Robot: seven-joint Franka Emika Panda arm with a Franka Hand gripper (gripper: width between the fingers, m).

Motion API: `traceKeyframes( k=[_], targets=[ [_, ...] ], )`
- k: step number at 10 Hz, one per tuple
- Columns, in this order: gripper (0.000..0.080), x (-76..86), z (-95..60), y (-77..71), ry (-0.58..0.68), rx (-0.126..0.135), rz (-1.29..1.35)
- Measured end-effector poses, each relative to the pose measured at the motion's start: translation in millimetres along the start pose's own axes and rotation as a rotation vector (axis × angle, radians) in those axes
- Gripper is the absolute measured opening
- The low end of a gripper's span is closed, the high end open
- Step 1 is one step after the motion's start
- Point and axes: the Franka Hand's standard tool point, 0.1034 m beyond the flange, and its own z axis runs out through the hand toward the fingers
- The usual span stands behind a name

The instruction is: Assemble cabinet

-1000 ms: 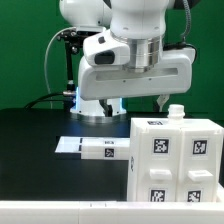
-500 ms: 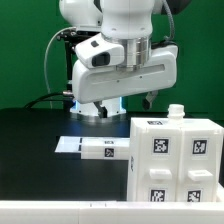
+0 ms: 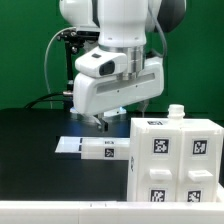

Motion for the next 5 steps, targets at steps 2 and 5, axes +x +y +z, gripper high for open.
traceKeyframes(
  k=[2,5],
  targets=[
    [0.0797,-7.3,23.4,-8.7,0.051,-0.06,-0.061],
    [0.0797,-7.7,23.0,-7.9,0.044,-0.053,-0.059]
  ],
)
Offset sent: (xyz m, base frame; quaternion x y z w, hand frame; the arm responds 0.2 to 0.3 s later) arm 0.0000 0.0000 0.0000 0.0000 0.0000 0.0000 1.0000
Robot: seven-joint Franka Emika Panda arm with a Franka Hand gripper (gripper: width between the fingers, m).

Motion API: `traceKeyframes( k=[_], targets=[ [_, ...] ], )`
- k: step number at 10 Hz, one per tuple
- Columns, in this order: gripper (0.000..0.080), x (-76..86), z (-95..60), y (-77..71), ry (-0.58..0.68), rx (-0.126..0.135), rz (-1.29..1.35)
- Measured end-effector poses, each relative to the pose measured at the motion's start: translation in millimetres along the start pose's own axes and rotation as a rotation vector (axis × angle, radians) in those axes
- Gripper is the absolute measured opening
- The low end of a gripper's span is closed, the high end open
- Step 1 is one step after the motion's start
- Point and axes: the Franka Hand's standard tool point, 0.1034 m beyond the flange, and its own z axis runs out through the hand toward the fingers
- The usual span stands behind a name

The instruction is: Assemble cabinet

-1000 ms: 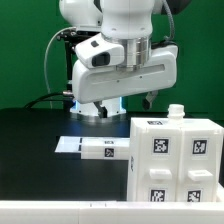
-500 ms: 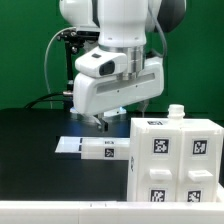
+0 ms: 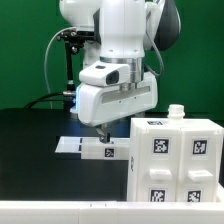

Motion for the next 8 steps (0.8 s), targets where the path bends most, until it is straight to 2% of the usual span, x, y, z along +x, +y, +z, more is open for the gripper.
traceKeyframes(
  k=[1,2,3,5,8],
  targets=[
    [0.0797,-1.4,1.1,0.0,0.0,-0.002,-0.018],
    [0.0797,-9.7,6.1,-0.7,0.008,-0.026,-0.17],
    [0.0797,-20.3,11.5,-1.6,0.01,-0.039,-0.278],
    [0.0797,-27.1,17.6,-1.7,0.021,-0.065,-0.357],
    [0.0797,-27.8,18.6,-1.4,0.019,-0.067,-0.39]
  ],
)
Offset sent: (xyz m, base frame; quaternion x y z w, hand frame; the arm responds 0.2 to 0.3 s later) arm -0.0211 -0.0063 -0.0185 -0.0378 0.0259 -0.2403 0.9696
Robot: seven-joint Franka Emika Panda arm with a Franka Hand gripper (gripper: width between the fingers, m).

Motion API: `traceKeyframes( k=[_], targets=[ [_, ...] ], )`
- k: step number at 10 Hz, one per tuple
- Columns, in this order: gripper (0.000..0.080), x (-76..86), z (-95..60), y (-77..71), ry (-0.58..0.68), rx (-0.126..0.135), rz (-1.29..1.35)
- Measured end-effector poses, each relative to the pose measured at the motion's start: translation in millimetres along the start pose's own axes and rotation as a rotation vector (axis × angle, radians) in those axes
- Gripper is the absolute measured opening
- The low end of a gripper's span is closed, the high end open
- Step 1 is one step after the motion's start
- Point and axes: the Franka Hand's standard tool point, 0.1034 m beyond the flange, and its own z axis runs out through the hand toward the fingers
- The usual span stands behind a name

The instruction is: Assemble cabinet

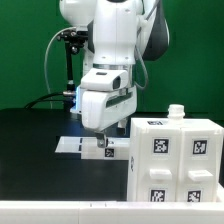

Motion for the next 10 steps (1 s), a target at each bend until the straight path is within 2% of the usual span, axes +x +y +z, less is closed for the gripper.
traceKeyframes(
  k=[1,2,3,4,6,7,8,10],
  targets=[
    [0.0797,-3.2,3.4,-0.8,-0.002,-0.012,-0.133],
    [0.0797,-4.0,6.5,-2.4,-0.002,-0.016,-0.16],
    [0.0797,-3.1,11.4,-4.4,0.005,-0.034,-0.188],
    [0.0797,-4.5,20.3,-8.5,0.002,-0.026,-0.2],
    [0.0797,-8.0,24.3,-5.1,0.0,-0.02,-0.185],
    [0.0687,-8.0,24.4,-5.4,0.0,-0.02,-0.185],
    [0.0542,-8.1,24.4,-5.4,0.0,-0.02,-0.185],
    [0.0544,-8.1,22.5,-4.0,-0.002,-0.017,-0.171]
  ],
)
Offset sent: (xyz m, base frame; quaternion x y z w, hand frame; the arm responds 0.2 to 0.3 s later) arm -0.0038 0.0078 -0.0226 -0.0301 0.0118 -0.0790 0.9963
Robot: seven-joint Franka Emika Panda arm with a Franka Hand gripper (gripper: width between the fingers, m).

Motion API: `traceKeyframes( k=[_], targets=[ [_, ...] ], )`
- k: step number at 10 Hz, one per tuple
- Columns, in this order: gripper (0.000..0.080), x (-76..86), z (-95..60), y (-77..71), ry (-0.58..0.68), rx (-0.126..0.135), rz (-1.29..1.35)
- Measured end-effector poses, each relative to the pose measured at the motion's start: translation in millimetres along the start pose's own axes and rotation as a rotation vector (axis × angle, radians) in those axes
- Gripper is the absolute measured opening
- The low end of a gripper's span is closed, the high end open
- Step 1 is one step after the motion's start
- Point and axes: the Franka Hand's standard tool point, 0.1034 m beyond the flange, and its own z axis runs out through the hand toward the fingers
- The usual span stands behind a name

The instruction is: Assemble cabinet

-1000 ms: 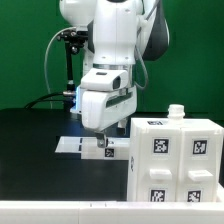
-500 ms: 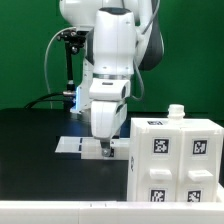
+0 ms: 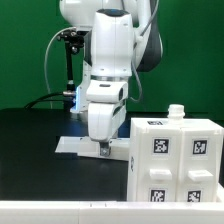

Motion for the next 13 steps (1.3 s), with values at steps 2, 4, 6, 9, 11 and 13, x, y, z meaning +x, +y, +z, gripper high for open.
traceKeyframes(
  k=[2,4,6,9,11,13],
  targets=[
    [0.0544,3.6,-35.8,18.9,-0.002,-0.017,0.068],
    [0.0544,14.1,-86.0,31.6,-0.012,-0.012,0.13],
    [0.0544,33.6,-115.2,43.3,-0.018,-0.037,0.145],
    [0.0544,32.2,-108.7,43.9,-0.025,-0.027,0.134],
    [0.0544,58.2,-129.7,80.6,-0.064,0.024,0.107],
    [0.0544,98.5,-167.6,127.0,-0.062,0.036,0.096]
  ],
)
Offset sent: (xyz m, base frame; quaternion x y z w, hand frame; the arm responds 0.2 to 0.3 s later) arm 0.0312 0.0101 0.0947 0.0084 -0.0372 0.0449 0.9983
